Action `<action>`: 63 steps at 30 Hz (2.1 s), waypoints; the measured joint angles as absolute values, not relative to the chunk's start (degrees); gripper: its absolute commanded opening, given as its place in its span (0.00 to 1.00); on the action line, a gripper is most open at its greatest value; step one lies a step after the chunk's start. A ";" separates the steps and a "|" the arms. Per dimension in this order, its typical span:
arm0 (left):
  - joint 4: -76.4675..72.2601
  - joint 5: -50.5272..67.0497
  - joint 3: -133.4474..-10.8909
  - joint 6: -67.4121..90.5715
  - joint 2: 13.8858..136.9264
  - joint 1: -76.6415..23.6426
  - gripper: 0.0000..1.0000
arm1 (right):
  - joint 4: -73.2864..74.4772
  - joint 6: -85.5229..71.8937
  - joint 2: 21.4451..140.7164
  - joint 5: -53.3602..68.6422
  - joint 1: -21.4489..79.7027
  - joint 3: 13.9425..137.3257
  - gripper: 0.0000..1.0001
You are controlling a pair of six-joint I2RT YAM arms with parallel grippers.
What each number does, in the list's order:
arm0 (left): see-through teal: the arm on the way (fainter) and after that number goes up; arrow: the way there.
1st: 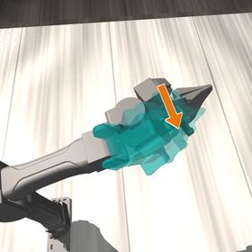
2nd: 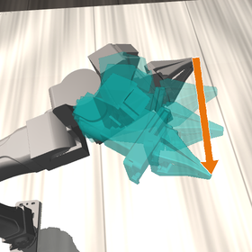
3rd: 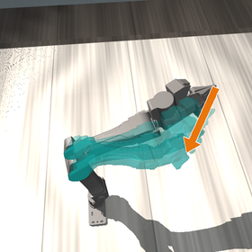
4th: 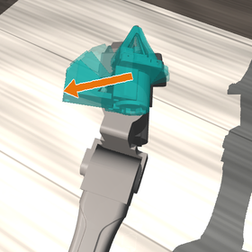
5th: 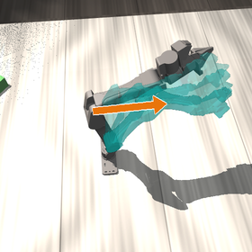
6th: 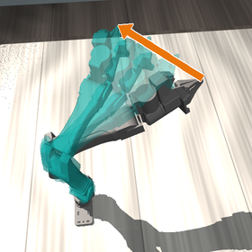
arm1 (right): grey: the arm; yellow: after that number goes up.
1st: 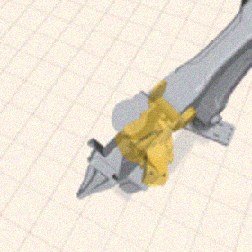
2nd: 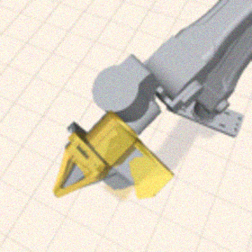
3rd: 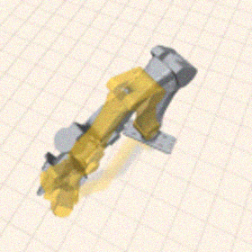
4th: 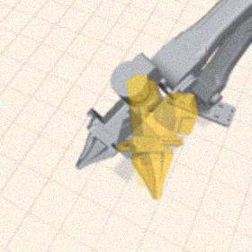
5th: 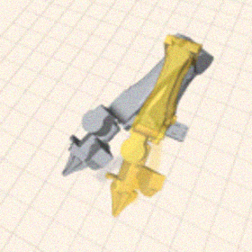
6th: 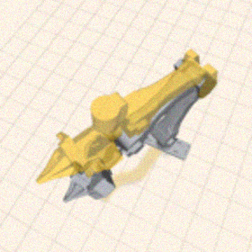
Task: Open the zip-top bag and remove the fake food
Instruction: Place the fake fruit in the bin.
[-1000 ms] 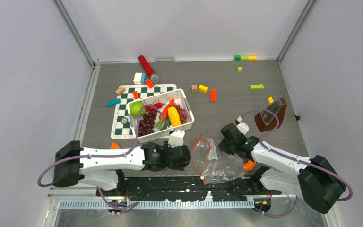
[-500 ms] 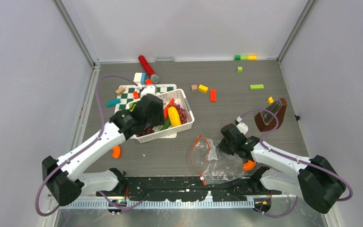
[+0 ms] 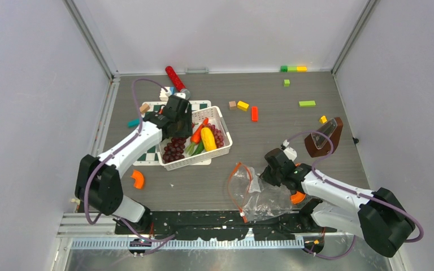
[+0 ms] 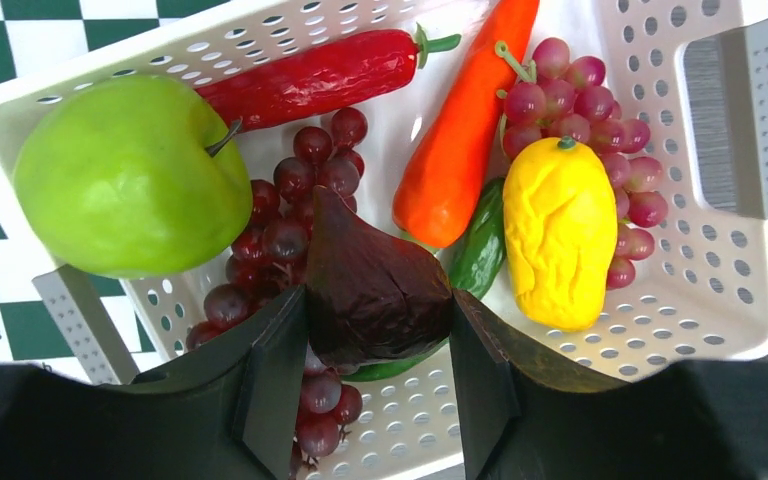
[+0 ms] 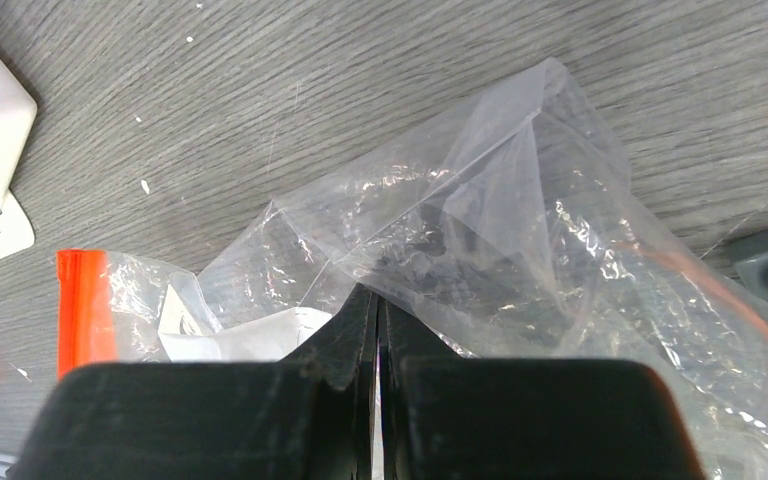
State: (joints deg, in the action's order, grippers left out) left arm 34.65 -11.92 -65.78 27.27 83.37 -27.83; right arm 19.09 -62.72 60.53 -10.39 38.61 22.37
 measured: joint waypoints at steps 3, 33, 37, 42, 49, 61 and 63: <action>33.45 -11.33 -65.78 26.26 85.34 -27.07 0.47 | 19.22 -62.70 60.20 -10.35 38.61 22.20 0.00; 28.67 -10.66 -69.30 21.98 95.85 -21.98 0.77 | 18.68 -61.58 61.41 -10.15 38.61 22.72 0.00; 28.53 -10.37 -69.41 21.98 95.83 -21.98 0.79 | 18.65 -61.36 61.52 -10.15 38.61 22.83 0.00; 28.56 -8.97 -69.54 22.02 94.39 -21.82 0.80 | 18.94 -60.80 61.10 -10.15 38.61 22.85 0.00; 26.79 -4.32 -68.12 23.81 85.69 -21.61 0.79 | 21.06 -58.74 58.70 -10.39 38.61 23.11 0.00; 23.57 2.55 -58.43 29.87 68.53 -21.63 0.78 | 26.37 -52.56 56.58 -13.50 37.91 32.71 0.00; 23.70 3.25 -56.82 30.61 66.87 -21.63 0.78 | 27.27 -50.96 57.32 -13.96 37.15 35.20 0.00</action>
